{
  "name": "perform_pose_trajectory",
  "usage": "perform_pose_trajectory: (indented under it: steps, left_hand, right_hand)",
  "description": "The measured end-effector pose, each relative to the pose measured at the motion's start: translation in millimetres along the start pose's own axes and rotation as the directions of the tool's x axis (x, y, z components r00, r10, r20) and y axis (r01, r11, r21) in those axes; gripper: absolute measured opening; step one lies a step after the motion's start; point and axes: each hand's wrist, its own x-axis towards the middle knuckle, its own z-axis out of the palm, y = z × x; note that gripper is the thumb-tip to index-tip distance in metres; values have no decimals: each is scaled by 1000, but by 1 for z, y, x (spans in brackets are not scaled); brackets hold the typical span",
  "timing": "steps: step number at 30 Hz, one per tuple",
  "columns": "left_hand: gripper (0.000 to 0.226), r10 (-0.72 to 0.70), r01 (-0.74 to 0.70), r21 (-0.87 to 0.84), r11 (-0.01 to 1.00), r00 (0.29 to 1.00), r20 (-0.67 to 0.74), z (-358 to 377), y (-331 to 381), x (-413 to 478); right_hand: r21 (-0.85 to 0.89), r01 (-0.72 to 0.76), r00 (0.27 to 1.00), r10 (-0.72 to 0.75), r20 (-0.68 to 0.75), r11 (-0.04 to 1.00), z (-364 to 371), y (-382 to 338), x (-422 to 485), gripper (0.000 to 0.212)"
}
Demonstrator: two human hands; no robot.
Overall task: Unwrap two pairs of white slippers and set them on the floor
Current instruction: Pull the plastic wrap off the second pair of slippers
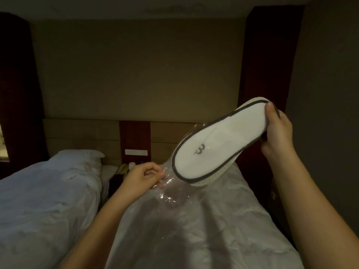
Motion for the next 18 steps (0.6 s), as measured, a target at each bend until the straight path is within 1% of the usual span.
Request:
perform_pose_trajectory:
  steps: [1, 2, 3, 4, 5, 6, 8, 12, 14, 16, 18]
  left_hand:
    - [25, -22, 23, -50, 998, 999, 25, 0, -1, 1]
    - [41, -44, 50, -88, 995, 997, 66, 1, -1, 3]
    - [57, -53, 63, -90, 994, 992, 112, 2, 2, 5]
    - [70, -37, 46, -59, 997, 989, 146, 4, 5, 7]
    - [77, -6, 12, -34, 999, 986, 164, 8, 10, 9]
    - [80, 26, -23, -18, 1000, 986, 162, 12, 15, 12]
    - [71, 65, -65, -7, 998, 990, 125, 20, 25, 17]
    - [50, 66, -64, -23, 998, 995, 77, 32, 22, 25]
    - [40, 74, -73, -74, 995, 997, 10, 35, 15, 25]
    - [28, 76, -82, -142, 986, 996, -49, 38, 9, 27]
    - [28, 74, -87, -193, 977, 994, -74, 40, 7, 30]
  right_hand:
    - [-5, -2, 1000, 2, 0, 1000, 0, 1, 1, 39]
    - [-18, -6, 1000, 6, 12, 1000, 1, 3, 1, 41]
    - [-33, -10, 999, 11, 29, 999, 4, 5, 0, 41]
    - [-51, -15, 999, 17, 49, 999, 8, 8, -2, 41]
    - [-69, -17, 997, 22, 68, 997, 12, 12, -4, 40]
    - [-86, -18, 996, 25, 84, 996, 17, 15, -7, 39]
    - [-102, -22, 994, 33, 106, 995, 25, 21, -13, 38]
    - [-76, -50, 991, 60, 122, 996, 33, 24, -18, 30]
    - [-34, -87, 981, 92, 173, 996, 34, 28, -22, 27]
    - [-17, -122, 948, 122, 294, 992, 36, 40, -30, 37]
    - [-84, -136, 902, 159, 401, 987, 37, 55, -40, 55]
